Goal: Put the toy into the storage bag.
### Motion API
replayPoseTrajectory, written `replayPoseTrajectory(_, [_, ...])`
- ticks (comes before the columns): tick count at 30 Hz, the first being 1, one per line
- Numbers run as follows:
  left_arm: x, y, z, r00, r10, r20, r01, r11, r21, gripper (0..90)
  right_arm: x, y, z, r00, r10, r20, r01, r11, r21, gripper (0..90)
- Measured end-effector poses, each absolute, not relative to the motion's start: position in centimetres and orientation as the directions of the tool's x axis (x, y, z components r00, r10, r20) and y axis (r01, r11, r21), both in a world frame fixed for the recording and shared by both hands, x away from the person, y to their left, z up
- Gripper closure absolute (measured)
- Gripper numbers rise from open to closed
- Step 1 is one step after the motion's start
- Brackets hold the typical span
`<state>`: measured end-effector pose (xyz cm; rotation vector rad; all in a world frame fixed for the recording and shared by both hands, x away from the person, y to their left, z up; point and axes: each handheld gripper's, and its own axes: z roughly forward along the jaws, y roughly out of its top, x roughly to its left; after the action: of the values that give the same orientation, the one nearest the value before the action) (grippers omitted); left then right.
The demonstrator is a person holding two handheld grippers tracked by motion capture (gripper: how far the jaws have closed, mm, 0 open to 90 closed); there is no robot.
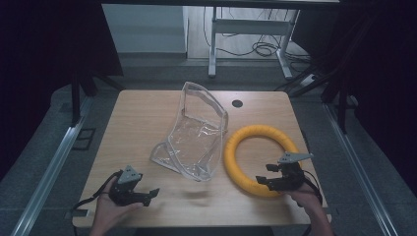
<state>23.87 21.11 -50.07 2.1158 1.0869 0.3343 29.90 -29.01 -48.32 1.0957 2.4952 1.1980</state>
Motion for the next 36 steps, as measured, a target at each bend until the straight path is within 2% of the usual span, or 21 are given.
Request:
replayPoseTrajectory(16, [23.8,21.1,-49.9,0.619,0.779,-0.098,0.582,-0.372,0.723,16.1,29.4,-29.0,-48.1,-0.68,0.709,0.189,0.563,0.338,0.754,29.9])
replayPoseTrajectory(36, [23.8,20.6,-49.4,0.641,0.764,-0.075,0.574,-0.412,0.708,16.4,29.6,-27.3,-46.6,-0.732,0.662,0.16,0.556,0.446,0.702,30.2])
